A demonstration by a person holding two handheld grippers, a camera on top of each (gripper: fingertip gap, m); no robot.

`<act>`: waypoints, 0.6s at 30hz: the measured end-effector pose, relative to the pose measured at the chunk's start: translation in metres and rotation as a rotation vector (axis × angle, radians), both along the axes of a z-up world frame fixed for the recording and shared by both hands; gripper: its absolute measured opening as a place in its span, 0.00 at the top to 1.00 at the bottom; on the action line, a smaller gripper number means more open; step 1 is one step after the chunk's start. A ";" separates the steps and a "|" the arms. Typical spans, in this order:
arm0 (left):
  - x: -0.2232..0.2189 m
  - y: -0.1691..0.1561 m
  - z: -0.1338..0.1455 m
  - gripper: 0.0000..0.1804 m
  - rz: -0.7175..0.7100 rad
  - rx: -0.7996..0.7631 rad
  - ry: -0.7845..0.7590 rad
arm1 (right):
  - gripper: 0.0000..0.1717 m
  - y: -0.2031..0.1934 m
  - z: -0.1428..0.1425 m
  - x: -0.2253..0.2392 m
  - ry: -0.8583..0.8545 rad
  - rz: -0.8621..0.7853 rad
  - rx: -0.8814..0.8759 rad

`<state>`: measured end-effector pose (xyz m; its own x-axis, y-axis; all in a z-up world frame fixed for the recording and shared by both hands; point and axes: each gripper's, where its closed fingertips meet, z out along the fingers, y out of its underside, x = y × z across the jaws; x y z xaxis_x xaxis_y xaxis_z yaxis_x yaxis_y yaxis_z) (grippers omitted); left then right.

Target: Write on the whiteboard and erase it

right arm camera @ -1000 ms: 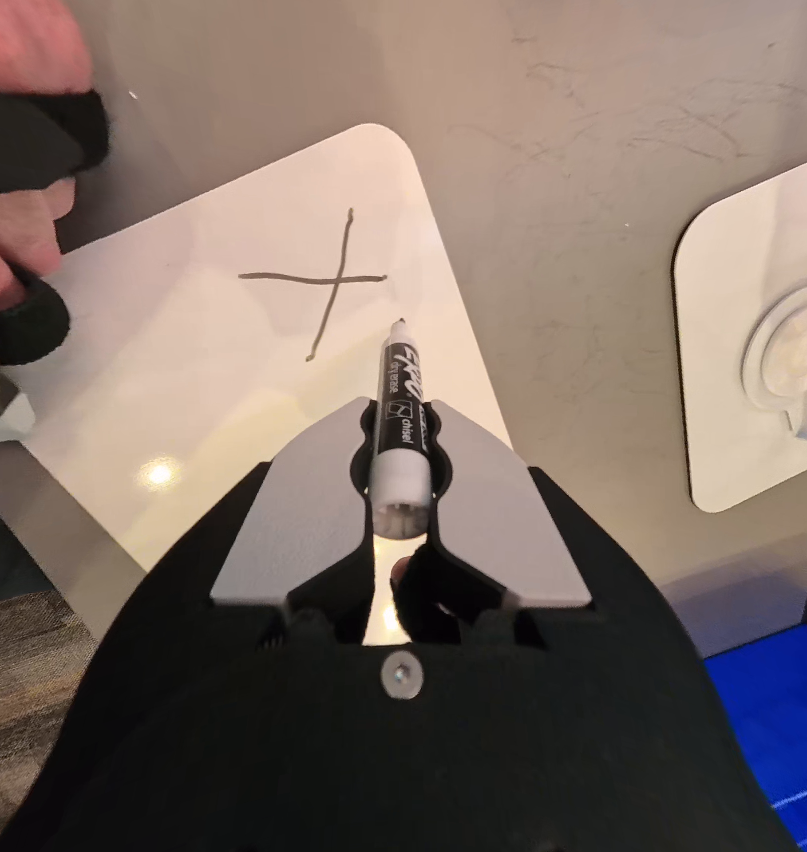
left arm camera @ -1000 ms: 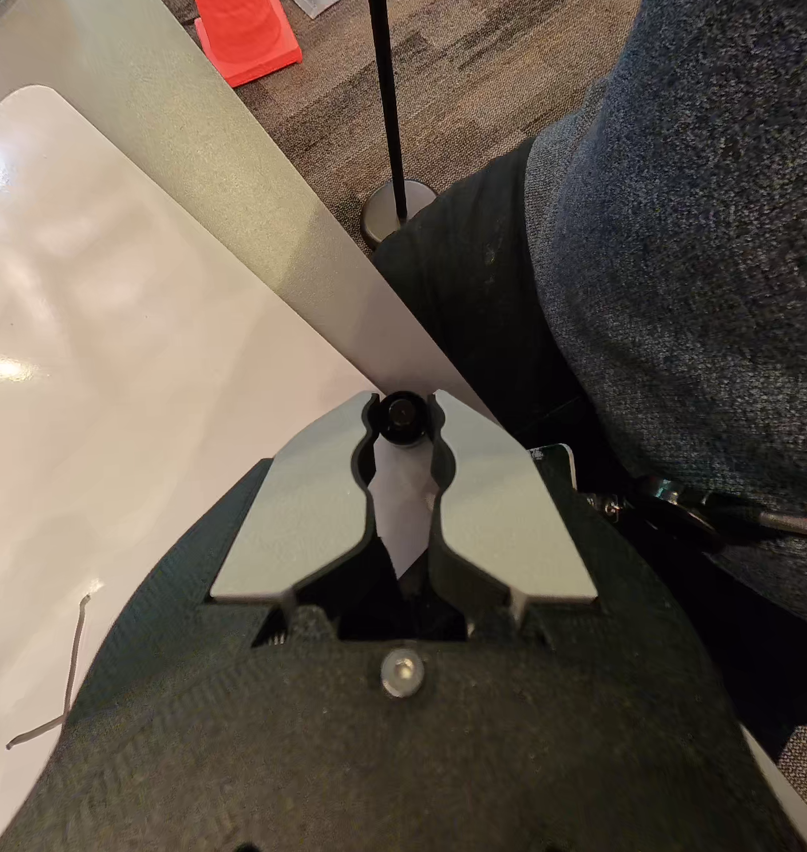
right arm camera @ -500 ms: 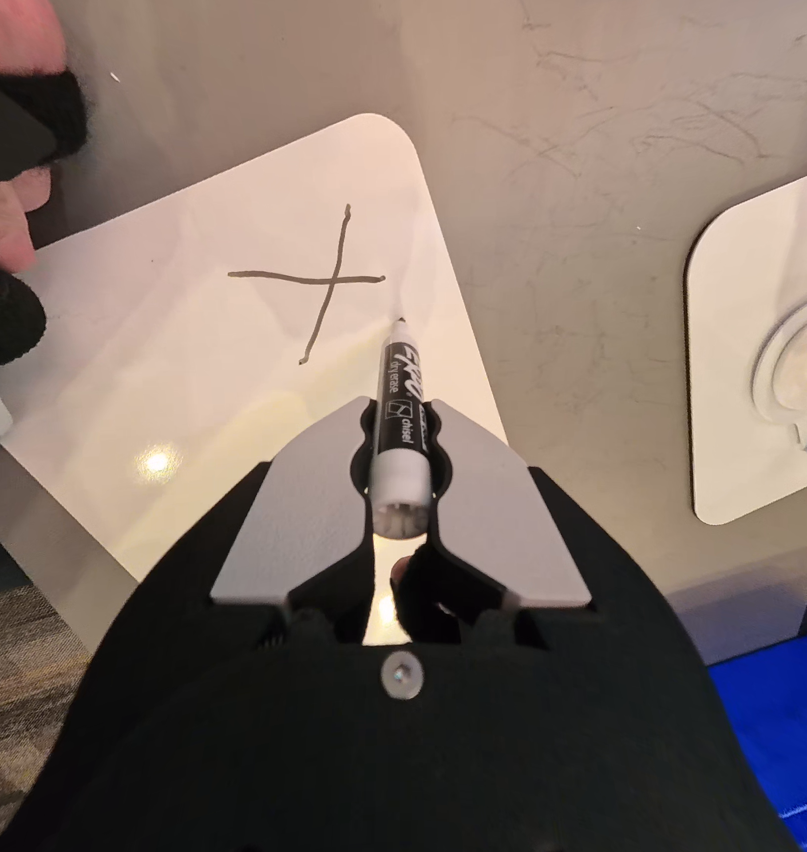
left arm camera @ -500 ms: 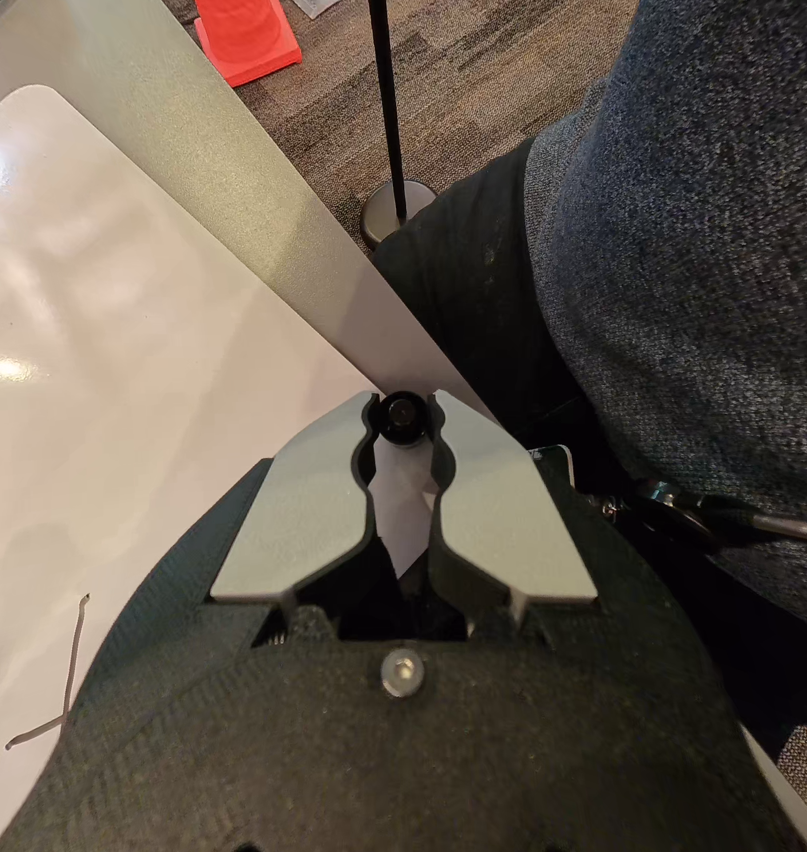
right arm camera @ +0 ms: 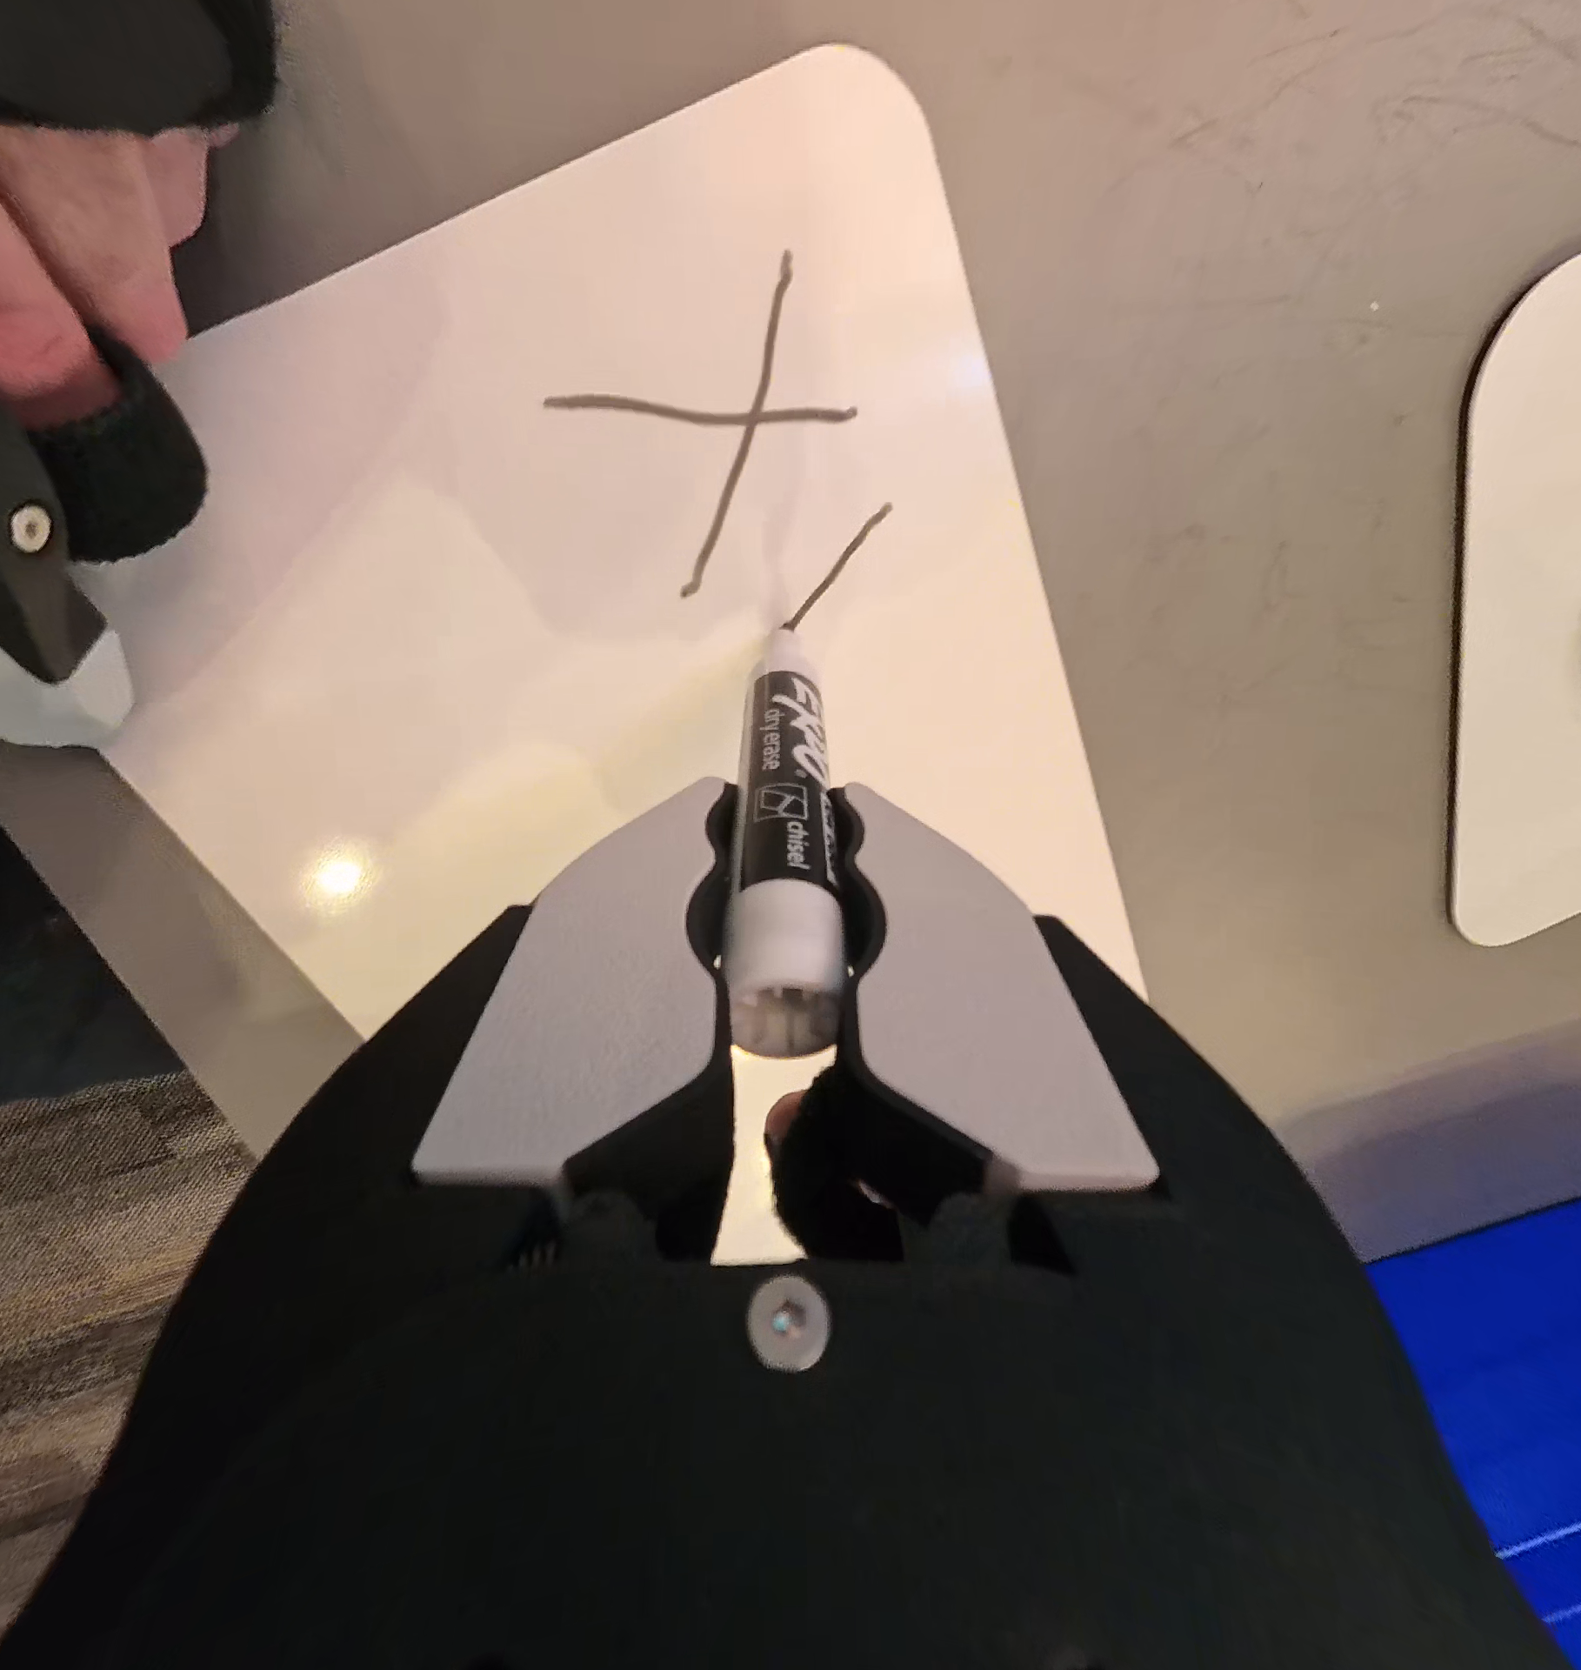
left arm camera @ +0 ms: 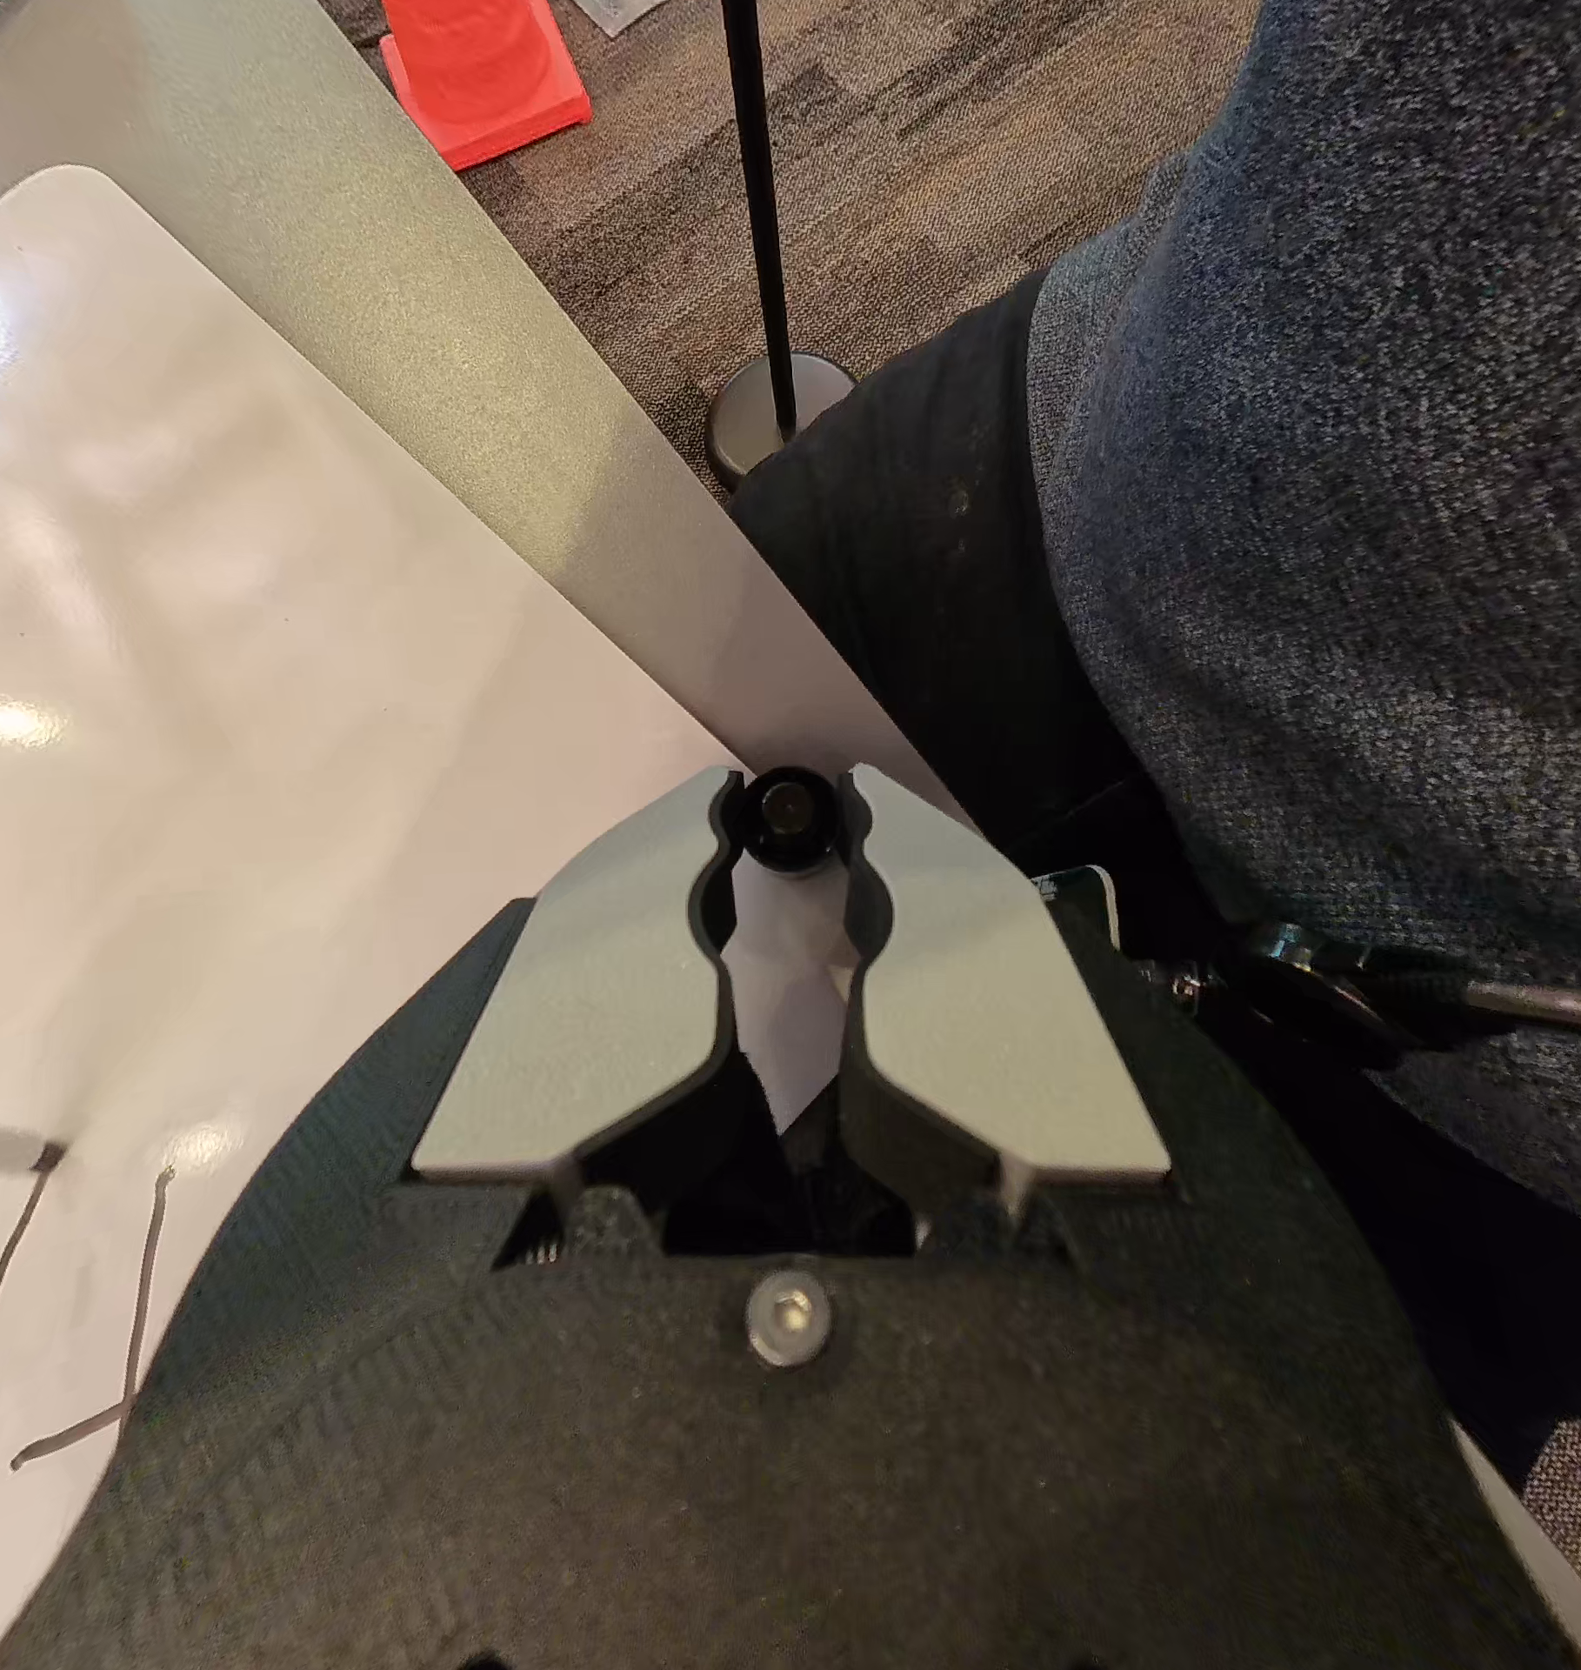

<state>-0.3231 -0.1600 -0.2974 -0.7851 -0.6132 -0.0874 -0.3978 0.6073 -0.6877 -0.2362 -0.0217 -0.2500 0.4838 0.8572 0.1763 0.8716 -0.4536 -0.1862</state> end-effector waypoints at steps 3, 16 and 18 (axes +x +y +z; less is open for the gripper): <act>0.000 0.000 0.000 0.89 0.000 0.000 0.000 | 0.88 -0.011 0.000 0.004 -0.001 -0.012 -0.009; 0.000 0.000 0.000 0.89 0.000 0.000 0.000 | 0.88 -0.002 0.000 0.010 0.000 -0.031 0.002; 0.000 0.000 0.000 0.89 0.000 0.000 0.000 | 0.88 0.003 0.000 0.012 -0.003 -0.030 0.007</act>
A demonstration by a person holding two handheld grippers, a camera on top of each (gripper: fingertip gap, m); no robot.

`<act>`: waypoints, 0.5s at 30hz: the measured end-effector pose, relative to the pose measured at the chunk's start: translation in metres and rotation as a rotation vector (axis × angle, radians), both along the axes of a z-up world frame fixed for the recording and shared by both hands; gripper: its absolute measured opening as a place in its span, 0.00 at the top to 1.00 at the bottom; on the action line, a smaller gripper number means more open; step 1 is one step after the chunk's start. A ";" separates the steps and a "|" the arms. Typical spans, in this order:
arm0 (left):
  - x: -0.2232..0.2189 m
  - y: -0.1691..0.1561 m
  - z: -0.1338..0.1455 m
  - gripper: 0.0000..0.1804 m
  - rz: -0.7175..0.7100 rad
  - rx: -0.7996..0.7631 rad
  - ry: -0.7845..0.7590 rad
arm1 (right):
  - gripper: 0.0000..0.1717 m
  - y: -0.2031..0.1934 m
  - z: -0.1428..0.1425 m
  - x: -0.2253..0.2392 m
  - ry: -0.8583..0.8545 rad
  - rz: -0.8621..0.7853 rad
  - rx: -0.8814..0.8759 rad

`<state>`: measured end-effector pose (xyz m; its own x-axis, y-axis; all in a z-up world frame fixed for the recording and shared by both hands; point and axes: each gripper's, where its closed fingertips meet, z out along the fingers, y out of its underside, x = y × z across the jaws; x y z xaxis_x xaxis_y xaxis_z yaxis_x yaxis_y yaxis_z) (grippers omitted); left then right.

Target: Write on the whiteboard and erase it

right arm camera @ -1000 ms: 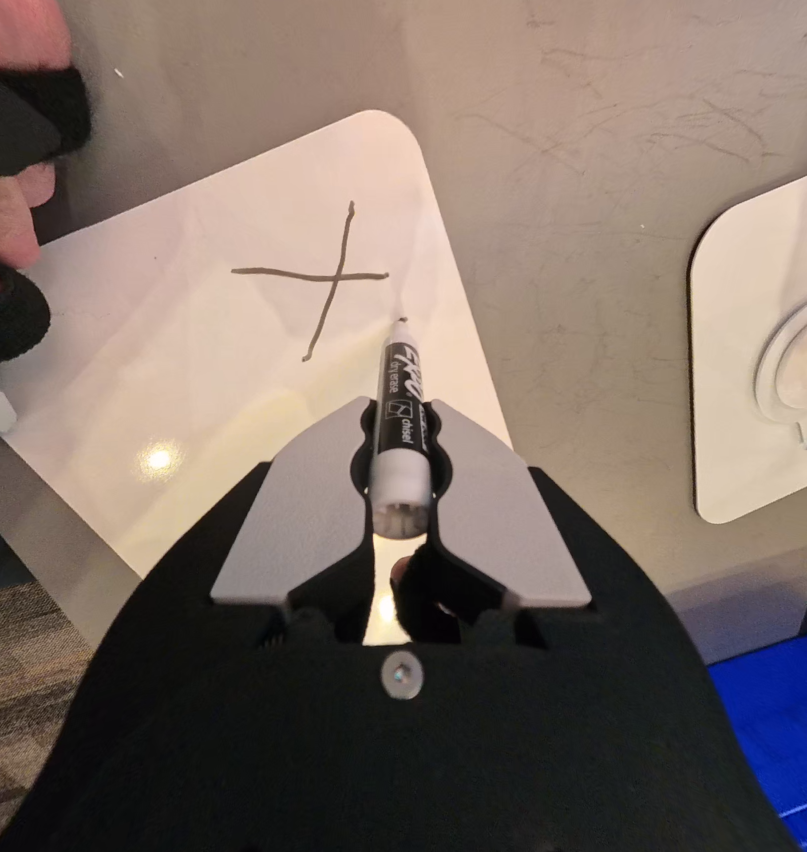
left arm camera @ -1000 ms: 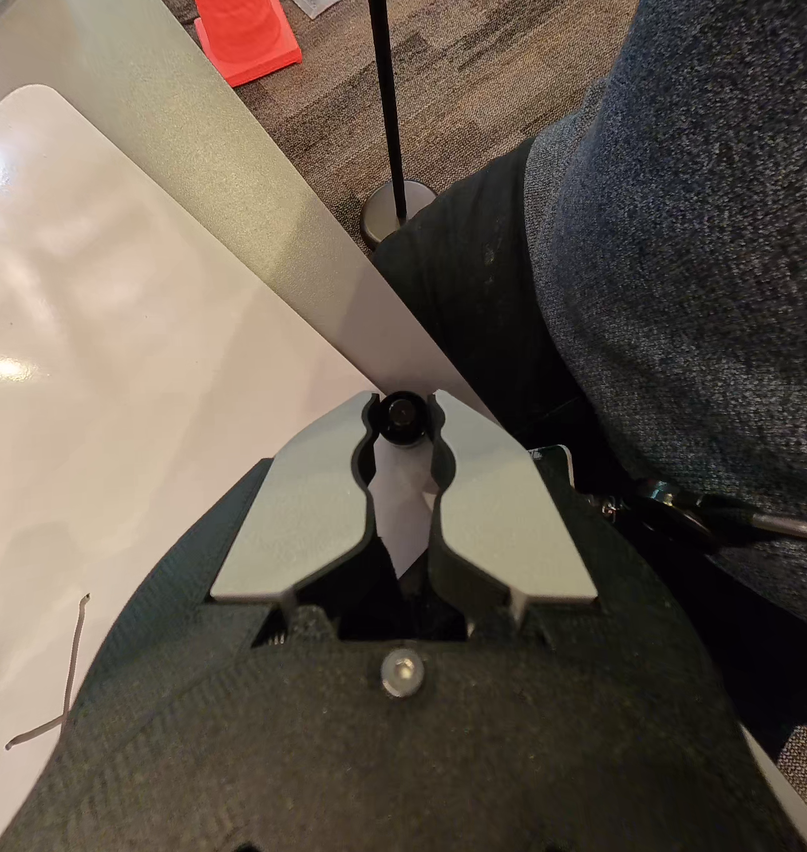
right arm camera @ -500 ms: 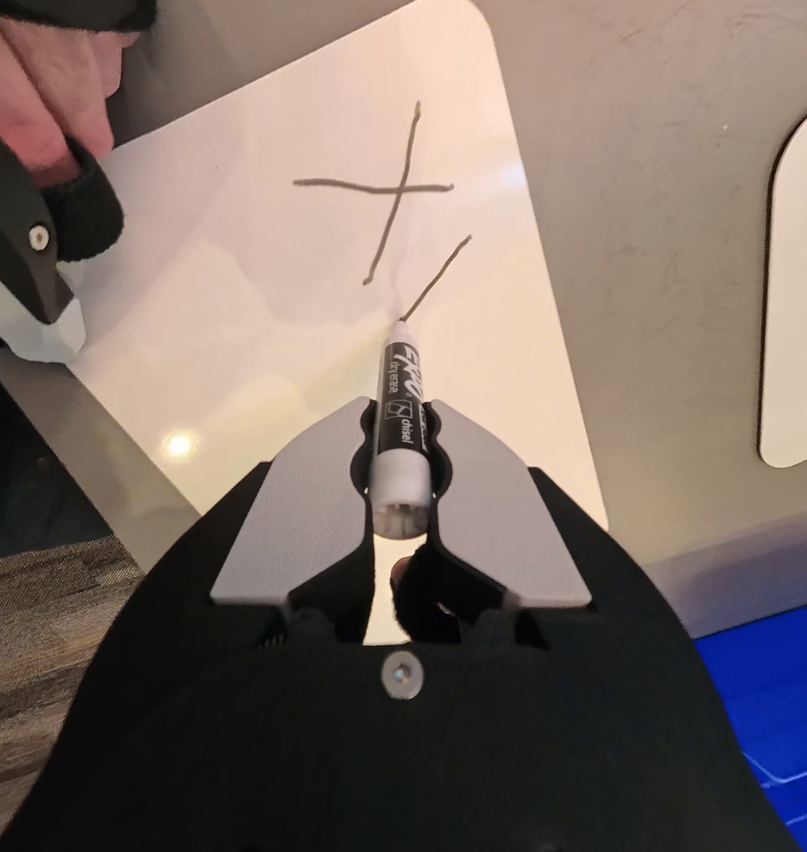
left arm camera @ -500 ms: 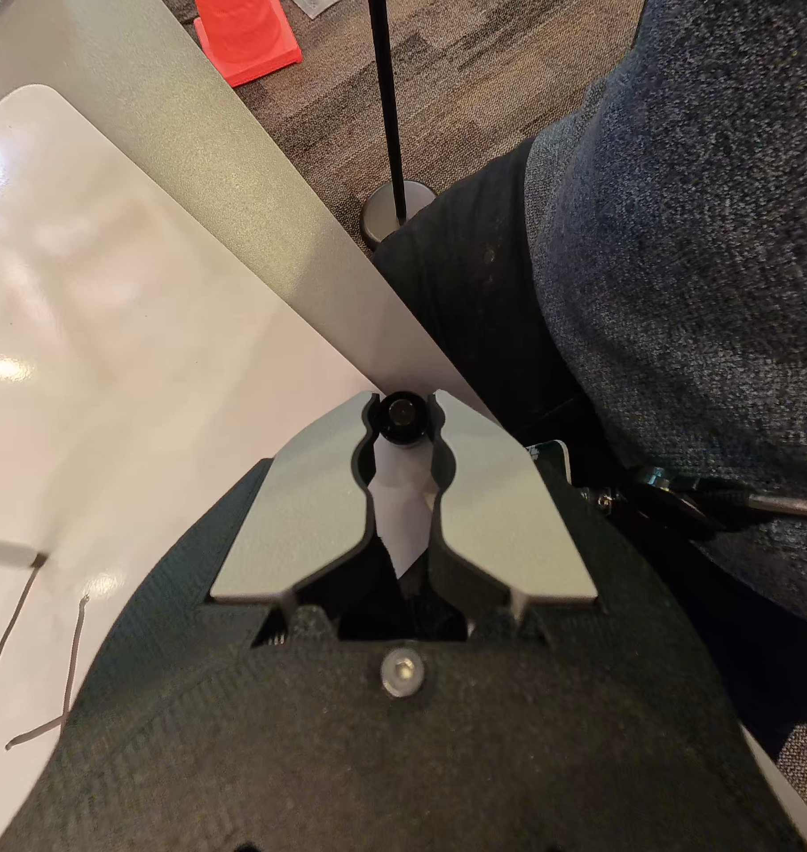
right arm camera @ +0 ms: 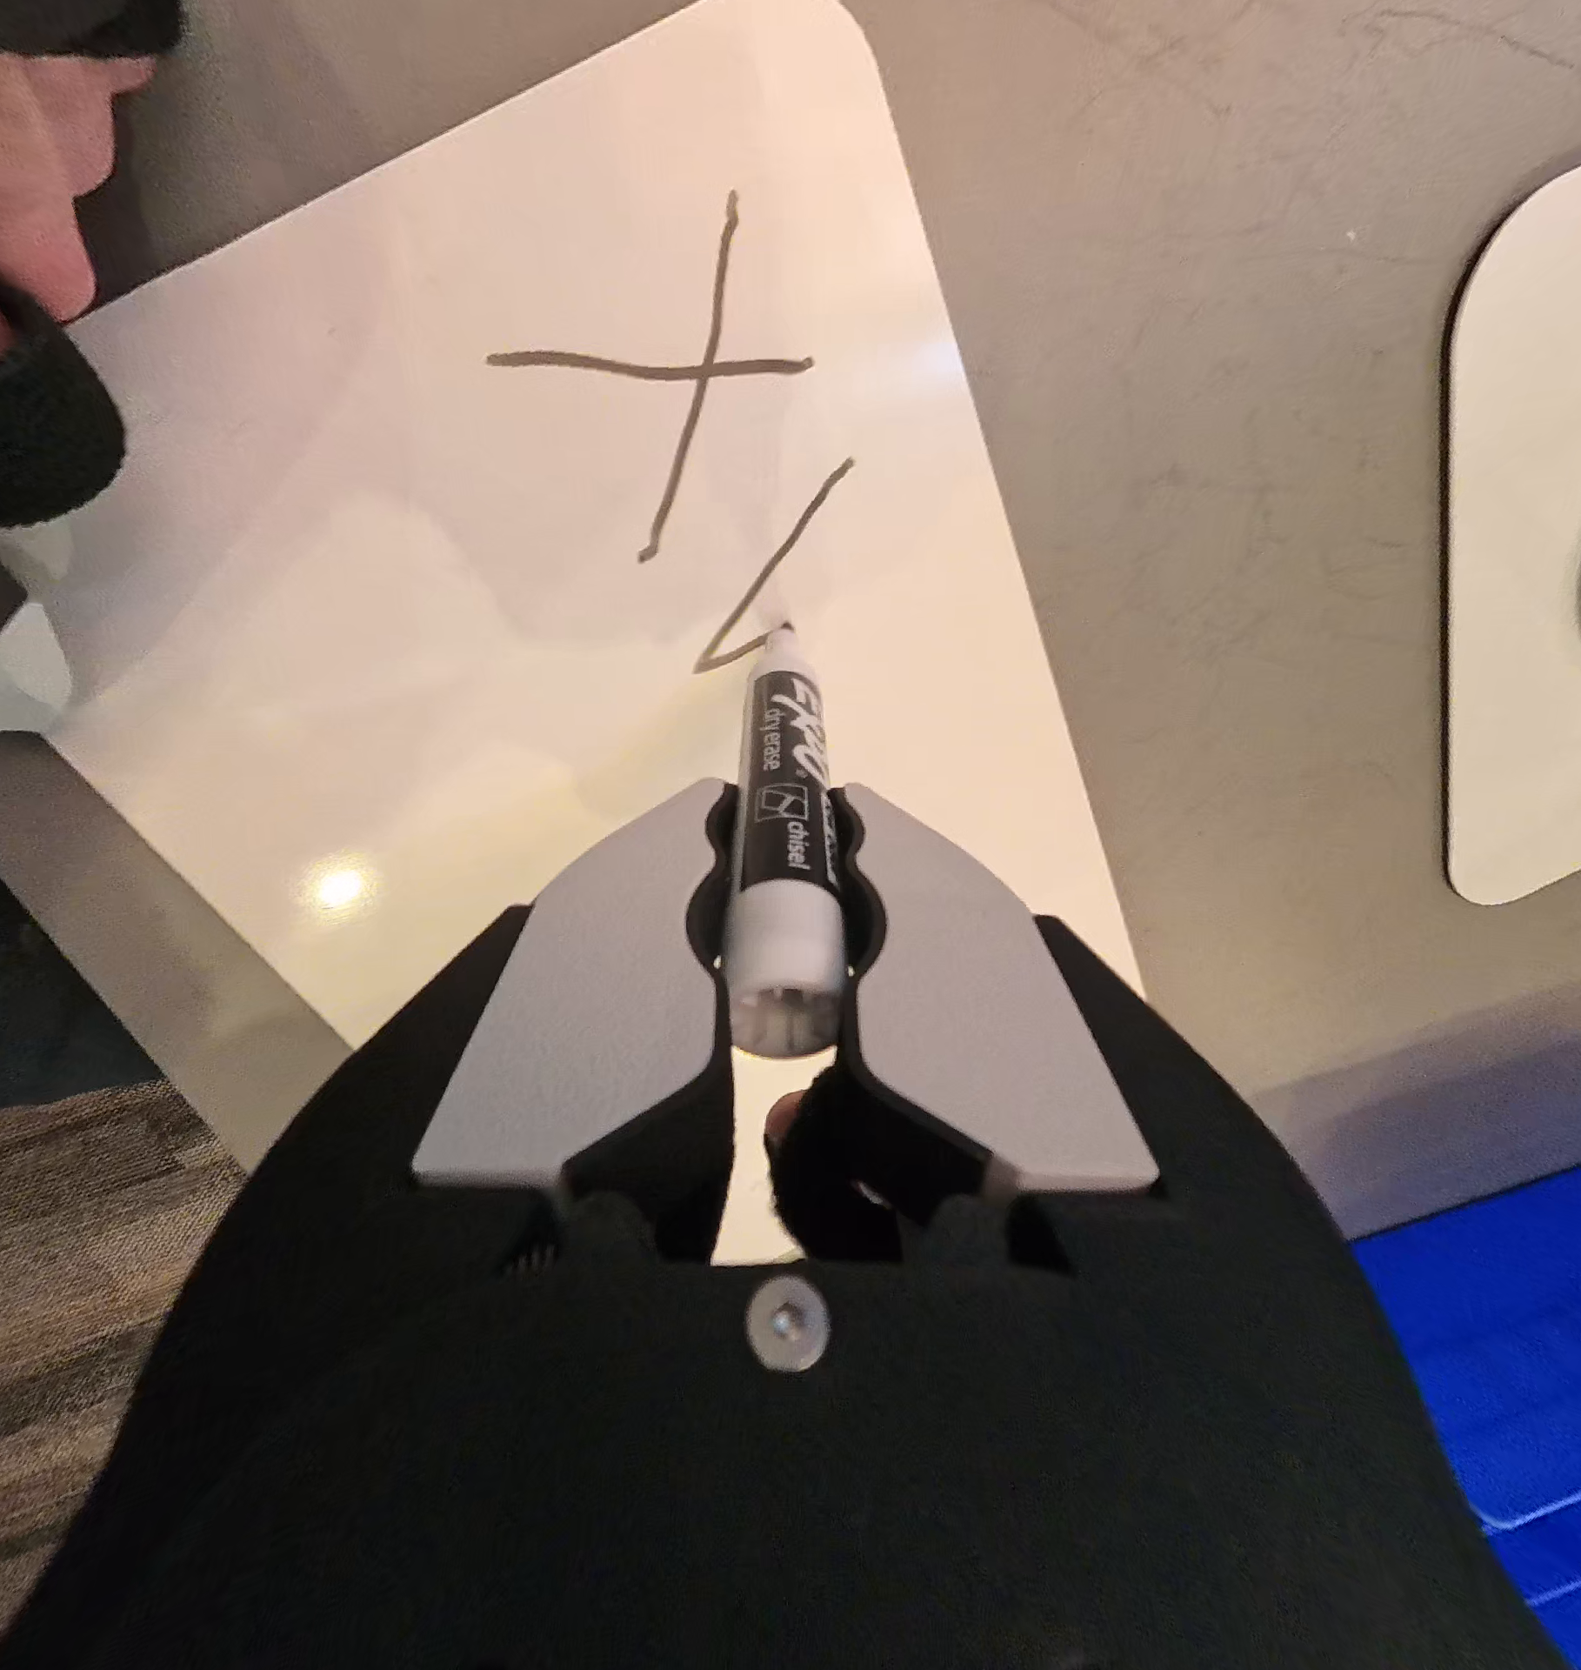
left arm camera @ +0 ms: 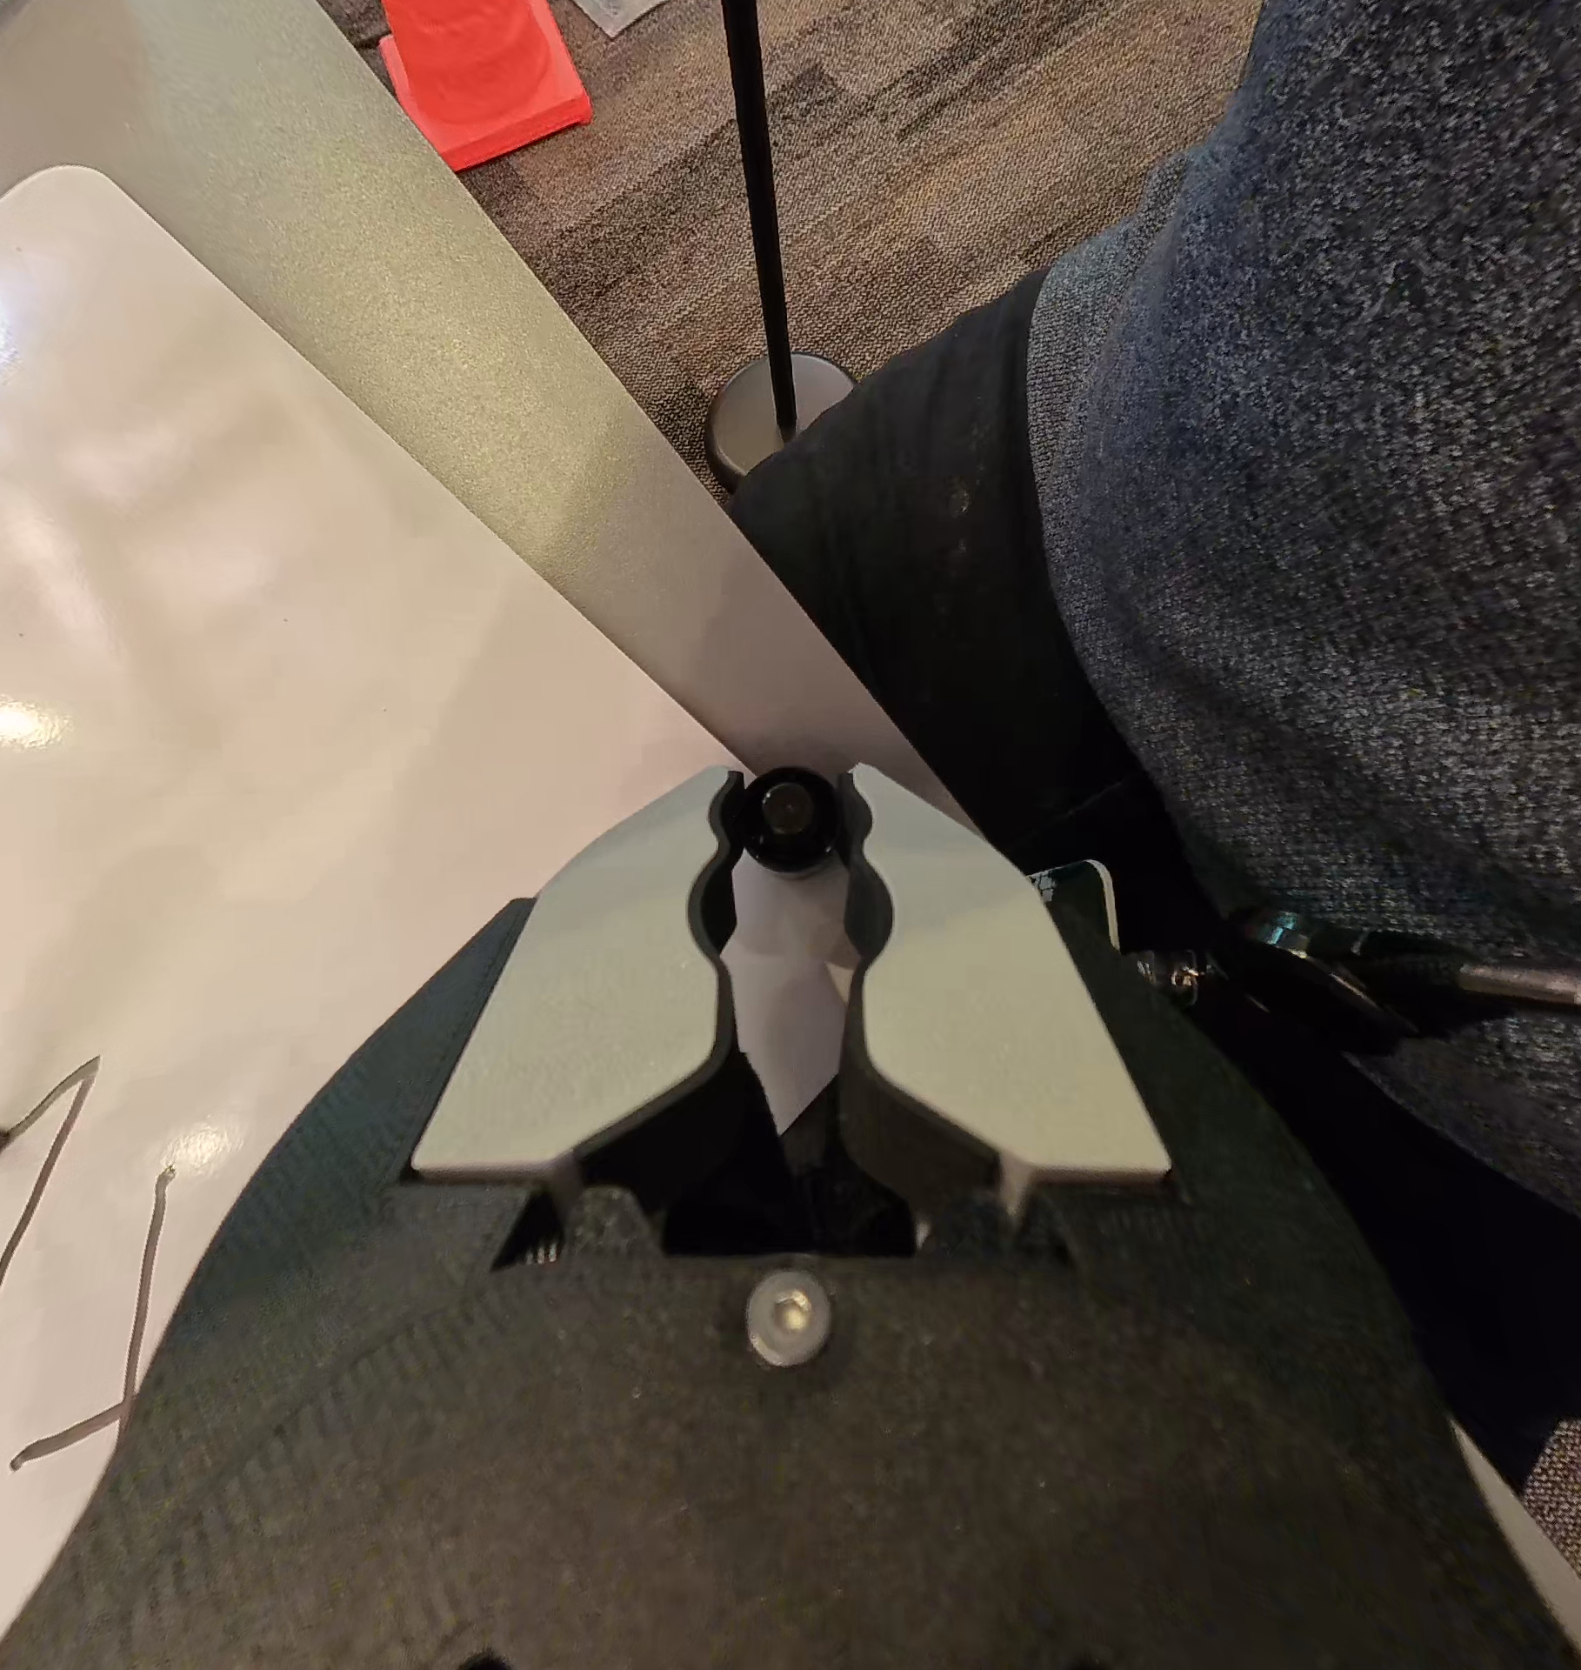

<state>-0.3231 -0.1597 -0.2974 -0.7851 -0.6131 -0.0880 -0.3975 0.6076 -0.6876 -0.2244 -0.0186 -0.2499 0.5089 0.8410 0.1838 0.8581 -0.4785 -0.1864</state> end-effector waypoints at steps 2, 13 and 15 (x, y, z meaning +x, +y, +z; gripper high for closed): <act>0.000 0.000 0.000 0.89 0.000 0.000 0.000 | 0.88 0.003 0.000 0.000 -0.002 0.002 0.000; 0.000 0.000 0.000 0.89 0.000 0.000 0.000 | 0.88 -0.017 0.000 0.011 -0.018 -0.021 -0.015; 0.000 0.000 0.000 0.89 0.000 0.000 0.001 | 0.88 -0.022 0.001 0.015 -0.022 -0.033 -0.017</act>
